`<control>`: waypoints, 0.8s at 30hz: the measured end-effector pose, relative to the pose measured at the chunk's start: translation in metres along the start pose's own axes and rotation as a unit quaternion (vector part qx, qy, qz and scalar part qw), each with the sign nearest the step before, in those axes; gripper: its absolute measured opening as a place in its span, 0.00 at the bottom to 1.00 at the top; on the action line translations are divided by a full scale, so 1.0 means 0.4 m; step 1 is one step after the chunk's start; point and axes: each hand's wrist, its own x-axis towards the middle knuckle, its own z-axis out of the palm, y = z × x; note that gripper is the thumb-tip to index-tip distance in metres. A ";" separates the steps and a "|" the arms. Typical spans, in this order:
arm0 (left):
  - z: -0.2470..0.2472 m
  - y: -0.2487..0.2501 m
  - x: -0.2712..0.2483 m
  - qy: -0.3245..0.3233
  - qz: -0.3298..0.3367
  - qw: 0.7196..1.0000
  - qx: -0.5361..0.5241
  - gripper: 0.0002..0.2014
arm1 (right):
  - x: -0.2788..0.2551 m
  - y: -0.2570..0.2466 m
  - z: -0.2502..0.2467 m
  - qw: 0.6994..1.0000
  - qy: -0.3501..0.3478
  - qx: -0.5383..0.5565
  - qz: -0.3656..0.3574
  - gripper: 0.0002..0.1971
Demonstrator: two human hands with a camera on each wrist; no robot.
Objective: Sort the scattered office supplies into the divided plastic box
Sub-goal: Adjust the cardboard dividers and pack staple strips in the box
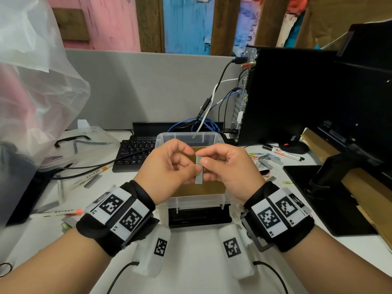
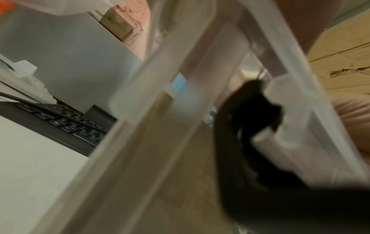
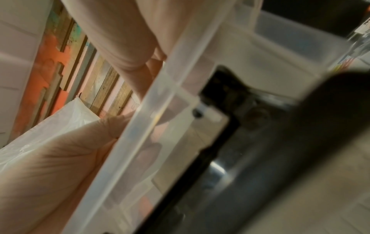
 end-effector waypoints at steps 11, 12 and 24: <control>0.000 0.010 0.000 0.021 0.013 0.999 0.027 0.14 | -0.018 -0.024 -0.001 0.966 0.018 -0.248 -0.070 0.26; 0.000 0.011 0.000 0.021 0.018 0.999 0.035 0.14 | -0.025 -0.032 -0.003 0.954 0.001 -0.290 -0.081 0.28; -0.019 0.003 -0.001 0.018 0.084 0.980 0.178 0.18 | -0.024 -0.100 0.001 0.938 -0.140 -0.317 -0.025 0.25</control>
